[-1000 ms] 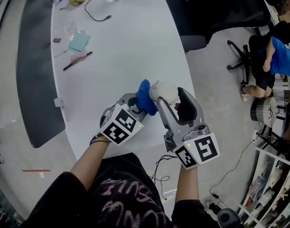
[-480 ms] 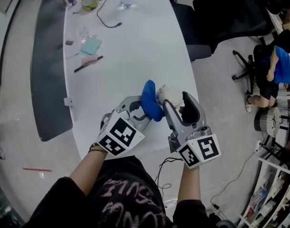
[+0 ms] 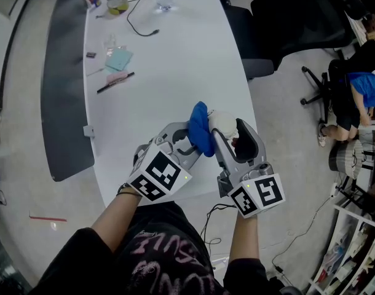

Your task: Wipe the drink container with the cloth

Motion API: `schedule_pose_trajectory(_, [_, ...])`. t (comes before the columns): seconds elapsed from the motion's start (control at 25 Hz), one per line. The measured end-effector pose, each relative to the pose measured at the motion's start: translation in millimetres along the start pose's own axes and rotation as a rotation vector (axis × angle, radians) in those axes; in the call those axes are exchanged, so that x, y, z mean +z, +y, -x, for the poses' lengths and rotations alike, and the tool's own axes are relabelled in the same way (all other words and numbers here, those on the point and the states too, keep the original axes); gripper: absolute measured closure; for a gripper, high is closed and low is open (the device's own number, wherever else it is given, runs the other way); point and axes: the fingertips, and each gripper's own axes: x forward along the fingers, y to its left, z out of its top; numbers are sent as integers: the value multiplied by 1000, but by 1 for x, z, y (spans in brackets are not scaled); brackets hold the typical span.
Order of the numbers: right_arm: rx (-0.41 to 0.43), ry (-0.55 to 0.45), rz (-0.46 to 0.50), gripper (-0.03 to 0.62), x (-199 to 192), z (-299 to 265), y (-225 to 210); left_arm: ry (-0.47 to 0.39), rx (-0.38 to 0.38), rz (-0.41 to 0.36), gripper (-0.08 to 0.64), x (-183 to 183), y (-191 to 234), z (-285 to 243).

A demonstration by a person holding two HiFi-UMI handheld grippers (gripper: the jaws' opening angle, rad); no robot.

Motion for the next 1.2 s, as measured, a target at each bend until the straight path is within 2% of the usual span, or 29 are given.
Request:
schedule_pose_trajectory(0.64, [-5, 11, -5, 318, 1, -1, -1, 85, -38, 46, 456, -46, 10, -28])
schedule_pose_trajectory(0.88, [1, 16, -2, 318, 0, -1, -2, 149, -44, 70, 456, -72, 13, -41])
schedule_pose_trajectory(1.2, [8, 17, 1, 316, -3, -1, -3, 164, -39, 85, 457, -81, 15, -43])
